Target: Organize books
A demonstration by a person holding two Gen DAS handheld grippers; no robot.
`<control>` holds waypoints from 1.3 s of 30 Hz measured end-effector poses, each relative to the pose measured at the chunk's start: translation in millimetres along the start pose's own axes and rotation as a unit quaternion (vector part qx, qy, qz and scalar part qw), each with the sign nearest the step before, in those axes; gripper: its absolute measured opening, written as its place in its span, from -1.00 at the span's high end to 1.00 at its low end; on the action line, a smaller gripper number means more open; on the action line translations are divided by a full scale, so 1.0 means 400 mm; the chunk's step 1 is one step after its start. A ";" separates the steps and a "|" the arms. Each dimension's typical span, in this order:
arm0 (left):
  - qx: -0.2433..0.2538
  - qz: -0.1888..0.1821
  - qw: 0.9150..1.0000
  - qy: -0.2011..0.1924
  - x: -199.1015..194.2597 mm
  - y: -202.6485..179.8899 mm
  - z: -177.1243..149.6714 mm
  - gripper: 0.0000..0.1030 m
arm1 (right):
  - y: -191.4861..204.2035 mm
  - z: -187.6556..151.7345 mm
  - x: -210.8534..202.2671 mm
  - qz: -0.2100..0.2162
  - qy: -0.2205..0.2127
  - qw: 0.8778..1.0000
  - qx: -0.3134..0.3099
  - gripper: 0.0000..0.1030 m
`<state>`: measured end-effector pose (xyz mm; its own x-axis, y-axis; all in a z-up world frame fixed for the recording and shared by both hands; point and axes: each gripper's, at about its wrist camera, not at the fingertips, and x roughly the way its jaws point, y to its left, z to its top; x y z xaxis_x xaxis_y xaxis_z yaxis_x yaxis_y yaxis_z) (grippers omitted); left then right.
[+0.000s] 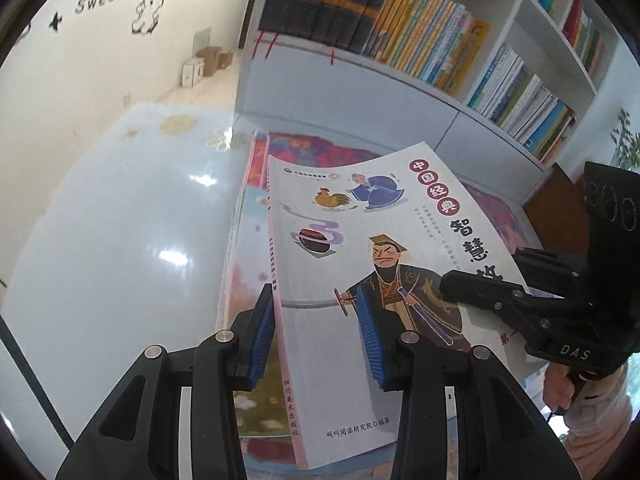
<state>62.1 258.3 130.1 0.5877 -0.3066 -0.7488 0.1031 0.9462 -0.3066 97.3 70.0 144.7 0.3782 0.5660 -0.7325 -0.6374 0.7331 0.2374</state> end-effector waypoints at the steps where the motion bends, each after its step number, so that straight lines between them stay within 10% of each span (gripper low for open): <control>1: -0.003 -0.004 1.000 0.004 0.007 0.009 -0.003 0.31 | -0.005 -0.002 0.009 0.003 0.002 1.000 0.003 0.53; 32: -0.029 0.014 0.999 0.037 0.075 0.086 -0.057 0.18 | -0.047 -0.054 0.173 0.033 0.103 0.991 0.077 0.47; 39: -0.034 0.086 0.996 0.013 0.064 0.097 -0.057 0.18 | -0.042 -0.055 0.171 0.035 0.102 0.990 0.087 0.47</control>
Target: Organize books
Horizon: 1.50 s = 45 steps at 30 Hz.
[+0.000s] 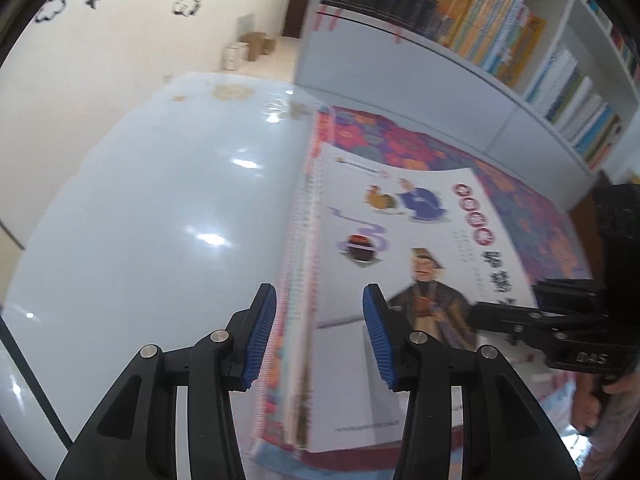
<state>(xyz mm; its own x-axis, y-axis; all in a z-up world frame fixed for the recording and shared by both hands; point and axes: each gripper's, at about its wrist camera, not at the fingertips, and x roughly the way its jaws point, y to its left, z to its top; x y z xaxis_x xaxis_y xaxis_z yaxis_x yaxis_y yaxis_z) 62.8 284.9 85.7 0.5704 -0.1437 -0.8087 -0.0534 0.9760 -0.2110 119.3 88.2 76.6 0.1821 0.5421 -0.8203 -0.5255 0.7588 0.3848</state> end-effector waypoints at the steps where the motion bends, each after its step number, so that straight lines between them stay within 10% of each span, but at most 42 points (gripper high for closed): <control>1: 0.001 0.003 1.000 0.006 0.005 0.001 -0.001 0.18 | -0.002 0.001 0.002 0.001 0.000 1.000 0.001 0.46; 10: 0.039 0.033 0.999 -0.012 -0.016 -0.054 -0.008 0.16 | 0.009 0.001 0.008 0.000 0.005 1.000 0.004 0.33; 19: 0.037 0.032 0.998 -0.029 -0.050 -0.073 -0.018 -0.28 | 0.045 -0.007 0.002 -0.029 0.050 0.998 0.007 -0.14; 32: 0.034 0.066 0.997 -0.008 -0.071 -0.122 -0.049 -0.64 | -0.057 -0.083 -0.125 -0.060 0.027 0.996 0.056 -0.33; 37: 0.060 0.050 0.997 -0.030 -0.102 -0.216 -0.079 -0.98 | -0.106 -0.186 -0.256 -0.111 -0.014 0.991 0.067 -0.52; 45: 0.074 0.001 0.997 -0.029 -0.084 -0.385 -0.177 -0.99 | -0.102 -0.372 -0.451 -0.232 -0.158 0.954 0.106 -0.85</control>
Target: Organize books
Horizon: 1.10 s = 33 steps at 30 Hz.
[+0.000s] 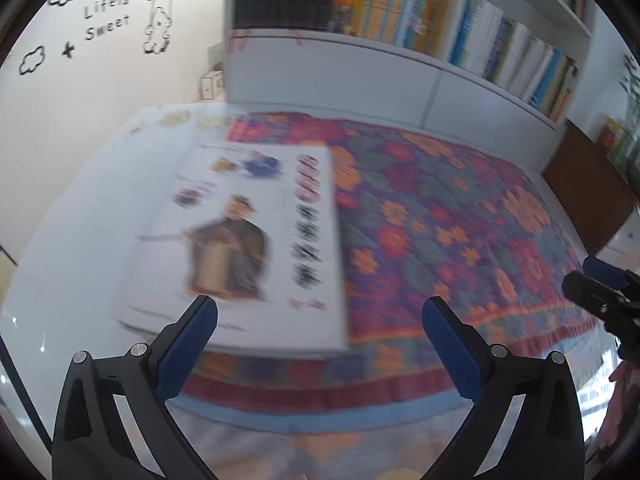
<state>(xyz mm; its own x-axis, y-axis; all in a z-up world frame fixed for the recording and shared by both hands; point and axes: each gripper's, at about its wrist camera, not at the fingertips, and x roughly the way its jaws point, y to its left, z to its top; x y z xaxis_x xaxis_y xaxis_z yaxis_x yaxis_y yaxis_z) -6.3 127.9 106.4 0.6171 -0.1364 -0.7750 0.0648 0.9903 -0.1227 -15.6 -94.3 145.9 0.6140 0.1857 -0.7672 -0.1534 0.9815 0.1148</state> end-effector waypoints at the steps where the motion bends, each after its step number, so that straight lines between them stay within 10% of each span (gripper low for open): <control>1: 0.008 0.002 1.000 0.005 0.004 -0.019 -0.011 -0.99 | -0.009 -0.012 -0.012 -0.009 -0.007 1.000 0.005 -0.85; 10: 0.045 0.026 0.998 -0.035 -0.028 -0.114 -0.078 -0.99 | -0.012 -0.110 -0.050 -0.085 -0.060 0.994 -0.023 -0.88; 33: 0.042 0.033 0.998 -0.037 0.007 -0.134 -0.115 -0.99 | -0.051 -0.171 0.035 -0.053 -0.031 0.998 0.029 -0.88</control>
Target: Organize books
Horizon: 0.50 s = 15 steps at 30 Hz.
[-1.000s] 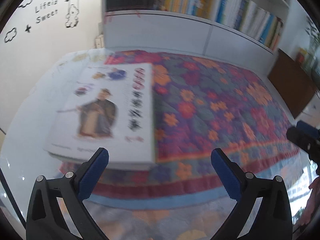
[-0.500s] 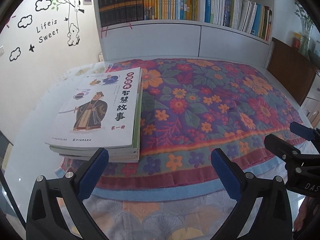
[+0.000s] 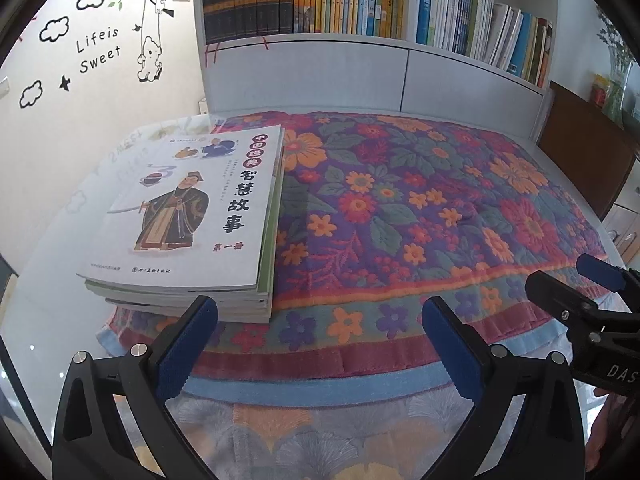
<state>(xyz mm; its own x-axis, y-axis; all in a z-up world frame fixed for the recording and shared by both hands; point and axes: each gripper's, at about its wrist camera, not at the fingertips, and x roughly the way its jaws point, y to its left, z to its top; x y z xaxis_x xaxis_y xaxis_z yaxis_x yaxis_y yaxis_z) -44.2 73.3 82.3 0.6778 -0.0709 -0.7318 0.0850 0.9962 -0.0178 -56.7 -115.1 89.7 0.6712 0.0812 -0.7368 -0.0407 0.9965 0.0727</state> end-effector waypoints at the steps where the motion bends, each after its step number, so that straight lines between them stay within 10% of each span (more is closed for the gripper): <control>1: -0.001 -0.001 1.000 0.001 0.002 0.000 0.000 -0.99 | -0.001 0.001 0.002 -0.002 0.001 1.000 0.000 -0.88; 15: -0.002 -0.008 1.000 0.001 0.002 -0.004 -0.001 -0.99 | -0.004 -0.008 0.008 -0.007 0.012 1.000 0.005 -0.88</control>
<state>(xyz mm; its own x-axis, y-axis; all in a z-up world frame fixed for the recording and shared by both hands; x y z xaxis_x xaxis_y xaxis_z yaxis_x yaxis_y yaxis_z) -44.1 71.6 81.6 0.6752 -0.0873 -0.7324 0.0937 0.9951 -0.0322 -56.8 -116.2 85.0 0.6541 0.0671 -0.7534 -0.0229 0.9974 0.0690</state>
